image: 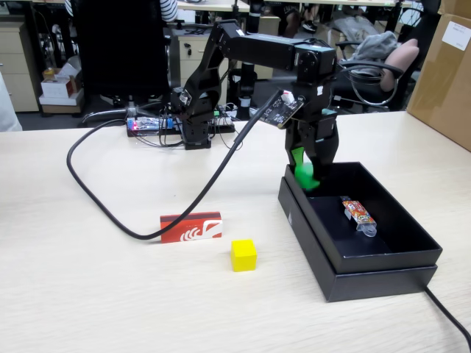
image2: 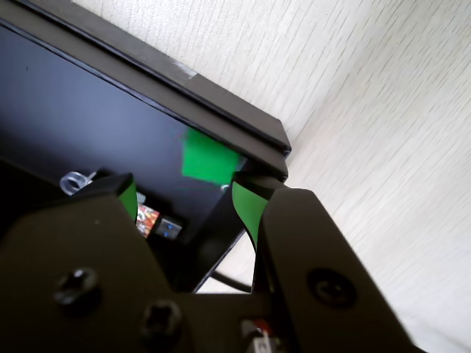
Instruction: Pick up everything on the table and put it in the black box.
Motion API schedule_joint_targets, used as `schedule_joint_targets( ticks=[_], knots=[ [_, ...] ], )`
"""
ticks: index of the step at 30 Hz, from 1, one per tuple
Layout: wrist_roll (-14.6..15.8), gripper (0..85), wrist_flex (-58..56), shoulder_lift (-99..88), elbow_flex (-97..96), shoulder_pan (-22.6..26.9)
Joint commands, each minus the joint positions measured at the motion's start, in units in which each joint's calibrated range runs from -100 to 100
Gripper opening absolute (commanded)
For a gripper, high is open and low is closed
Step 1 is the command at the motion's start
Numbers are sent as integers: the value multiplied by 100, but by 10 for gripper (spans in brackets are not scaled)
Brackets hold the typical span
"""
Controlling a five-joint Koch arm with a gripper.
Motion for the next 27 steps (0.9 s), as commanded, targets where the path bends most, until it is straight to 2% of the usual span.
schedule_joint_targets(
  ticks=[1, 10, 14, 16, 20, 27],
  knots=[
    [-34, 277, 106, -228, 180, -5],
    [-176, 279, 72, -1019, 370, -215],
    [-386, 279, 63, -1742, 678, -698],
    [-488, 340, 63, -2018, 597, -1001],
    [-713, 395, 89, -2075, 180, -1568],
    [-874, 419, 452, -1673, -754, -2022]
  ],
)
